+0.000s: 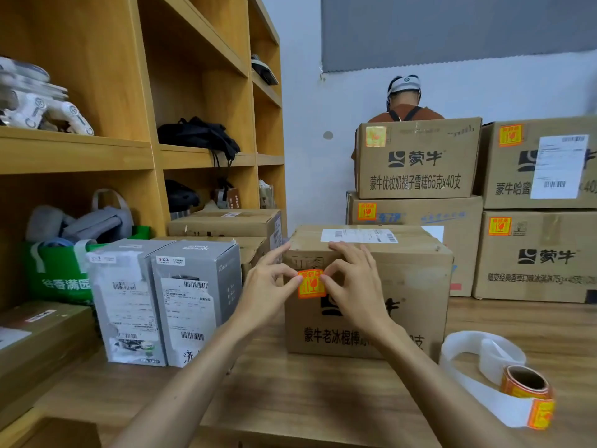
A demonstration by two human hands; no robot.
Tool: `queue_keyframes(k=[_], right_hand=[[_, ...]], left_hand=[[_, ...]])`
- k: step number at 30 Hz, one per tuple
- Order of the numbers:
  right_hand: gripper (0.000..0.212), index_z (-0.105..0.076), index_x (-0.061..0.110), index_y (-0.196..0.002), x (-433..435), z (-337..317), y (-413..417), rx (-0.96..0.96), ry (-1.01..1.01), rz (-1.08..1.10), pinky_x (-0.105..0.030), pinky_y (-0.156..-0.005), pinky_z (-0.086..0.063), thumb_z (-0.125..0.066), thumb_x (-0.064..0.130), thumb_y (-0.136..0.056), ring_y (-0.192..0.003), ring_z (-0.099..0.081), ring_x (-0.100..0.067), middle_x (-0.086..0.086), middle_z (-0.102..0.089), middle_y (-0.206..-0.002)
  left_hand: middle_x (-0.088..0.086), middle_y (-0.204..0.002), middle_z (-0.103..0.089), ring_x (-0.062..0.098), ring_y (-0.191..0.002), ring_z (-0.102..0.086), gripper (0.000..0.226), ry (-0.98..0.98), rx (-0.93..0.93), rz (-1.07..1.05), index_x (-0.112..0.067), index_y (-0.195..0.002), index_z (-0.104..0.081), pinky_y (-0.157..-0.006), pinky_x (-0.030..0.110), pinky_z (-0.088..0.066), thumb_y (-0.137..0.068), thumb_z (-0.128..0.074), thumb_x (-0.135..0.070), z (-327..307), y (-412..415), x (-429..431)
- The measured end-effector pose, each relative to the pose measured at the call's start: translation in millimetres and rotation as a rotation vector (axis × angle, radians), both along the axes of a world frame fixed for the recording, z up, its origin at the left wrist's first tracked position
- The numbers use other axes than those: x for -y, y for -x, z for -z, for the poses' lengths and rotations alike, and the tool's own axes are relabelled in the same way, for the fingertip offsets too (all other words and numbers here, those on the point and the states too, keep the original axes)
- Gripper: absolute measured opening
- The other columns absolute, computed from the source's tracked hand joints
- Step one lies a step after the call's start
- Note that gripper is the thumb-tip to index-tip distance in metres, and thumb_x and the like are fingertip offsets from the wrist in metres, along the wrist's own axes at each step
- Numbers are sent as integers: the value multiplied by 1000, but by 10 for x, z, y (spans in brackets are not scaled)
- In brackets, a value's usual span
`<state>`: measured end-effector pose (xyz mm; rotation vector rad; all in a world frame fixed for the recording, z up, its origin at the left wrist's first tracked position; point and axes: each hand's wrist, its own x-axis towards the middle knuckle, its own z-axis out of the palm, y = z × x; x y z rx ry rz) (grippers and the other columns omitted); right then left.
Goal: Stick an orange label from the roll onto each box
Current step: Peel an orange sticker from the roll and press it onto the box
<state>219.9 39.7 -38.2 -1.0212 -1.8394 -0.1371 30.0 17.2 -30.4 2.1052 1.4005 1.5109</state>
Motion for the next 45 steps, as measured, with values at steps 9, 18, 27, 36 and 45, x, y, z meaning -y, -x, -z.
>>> queue_keyframes(k=[9, 18, 27, 36, 45], right_hand=[[12, -69, 20, -74, -58, 81, -163, -59, -58, 9, -37, -123, -7, -76, 25, -83, -136, -41, -12, 4, -58, -134], [13, -68, 18, -73, -132, 165, -35, -72, -158, 116, -44, -123, -10, -78, 23, -80, -131, -44, -19, -1, -58, -129], [13, -68, 15, -74, -192, 210, -8, -39, -252, 187, -47, -122, -14, -79, 21, -79, -129, -45, -20, -5, -59, -126], [20, -61, 14, -76, -203, 199, 8, 19, -262, 261, -47, -121, -18, -77, 24, -80, -125, -50, -24, -6, -59, -125], [50, -55, 8, -111, -185, 6, -111, 123, -263, 278, -45, -117, -27, -78, 37, -79, -103, -60, -25, -5, -64, -106]], left_hand=[[-14, -147, -51, 2, -137, -39, 10, -120, -68, -28, -18, -82, -78, -112, 39, -35, -89, -75, -23, 86, -137, -49], [-7, -144, -52, -1, -134, -36, 12, -221, -179, -84, -16, -79, -73, -113, 43, -39, -89, -75, -22, 119, -110, -198], [1, -141, -52, 12, -137, -39, 14, -303, -282, -134, -11, -77, -69, -110, 43, -44, -88, -76, -18, 158, -129, -280], [5, -140, -50, 16, -137, -41, 20, -351, -408, -204, -12, -77, -62, -106, 41, -48, -89, -74, -22, 147, -149, -298], [-4, -140, -49, 4, -126, -40, 65, -238, -272, -153, -22, -141, -45, -105, 32, -44, -86, -76, -37, 116, -1, -285]])
